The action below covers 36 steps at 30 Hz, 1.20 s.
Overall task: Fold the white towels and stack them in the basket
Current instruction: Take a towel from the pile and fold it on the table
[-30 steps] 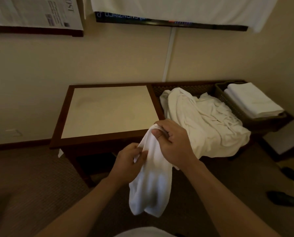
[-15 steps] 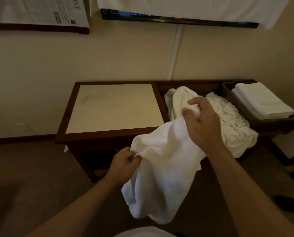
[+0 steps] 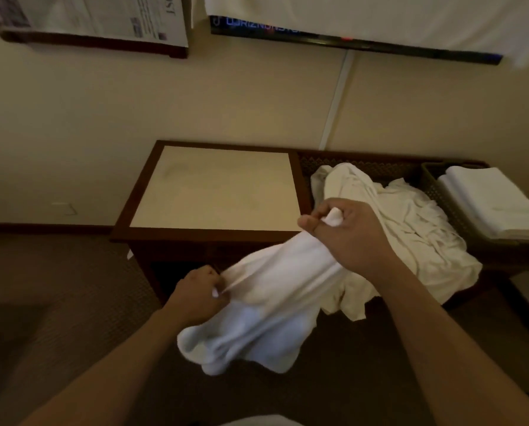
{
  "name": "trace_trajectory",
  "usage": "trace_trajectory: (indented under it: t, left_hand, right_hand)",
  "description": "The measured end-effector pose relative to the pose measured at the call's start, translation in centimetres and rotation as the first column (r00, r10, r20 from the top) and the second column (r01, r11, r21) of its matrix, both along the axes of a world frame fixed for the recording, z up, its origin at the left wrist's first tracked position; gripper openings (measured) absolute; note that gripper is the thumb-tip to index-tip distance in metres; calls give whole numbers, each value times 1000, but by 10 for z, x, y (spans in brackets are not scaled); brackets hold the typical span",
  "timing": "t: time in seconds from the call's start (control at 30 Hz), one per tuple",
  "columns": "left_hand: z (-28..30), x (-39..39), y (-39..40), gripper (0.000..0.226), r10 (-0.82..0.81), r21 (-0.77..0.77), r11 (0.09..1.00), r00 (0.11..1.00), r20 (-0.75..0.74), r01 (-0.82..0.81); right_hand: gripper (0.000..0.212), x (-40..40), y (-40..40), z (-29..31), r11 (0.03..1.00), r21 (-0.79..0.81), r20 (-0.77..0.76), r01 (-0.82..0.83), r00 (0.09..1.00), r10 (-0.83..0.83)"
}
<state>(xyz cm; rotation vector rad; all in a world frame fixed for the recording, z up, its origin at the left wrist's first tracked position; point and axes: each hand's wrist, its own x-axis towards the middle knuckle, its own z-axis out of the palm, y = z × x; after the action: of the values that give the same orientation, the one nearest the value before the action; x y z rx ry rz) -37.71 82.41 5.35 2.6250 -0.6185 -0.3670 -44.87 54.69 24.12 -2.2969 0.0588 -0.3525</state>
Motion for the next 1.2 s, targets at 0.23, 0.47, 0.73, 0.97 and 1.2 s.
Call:
trace_trajectory:
  t: [0.23, 0.47, 0.73, 0.97, 1.2]
  left_hand:
    - [-10, -56, -56, 35, -108, -567, 824, 980, -167, -6]
    - [-1, -69, -108, 21, -68, -752, 626, 947, -315, -205]
    - [-45, -85, -133, 10, 94, -568, 725, 873, -479, -389]
    - [-61, -96, -115, 21, 162, -325, 893, 895, -414, -312]
    - [46, -80, -130, 14, -99, -539, 841, 993, -58, 52]
  right_hand:
    - [45, 6, 37, 14, 947, 49, 193, -319, 933, 304]
    - [43, 1, 12, 9, 941, 115, 152, -319, 941, 301]
    - [41, -9, -20, 13, 933, 202, 263, -299, 934, 242]
    - [52, -12, -65, 27, 955, 221, 257, -199, 956, 140]
    - [98, -12, -44, -60, 738, -264, -567, -622, 719, 403]
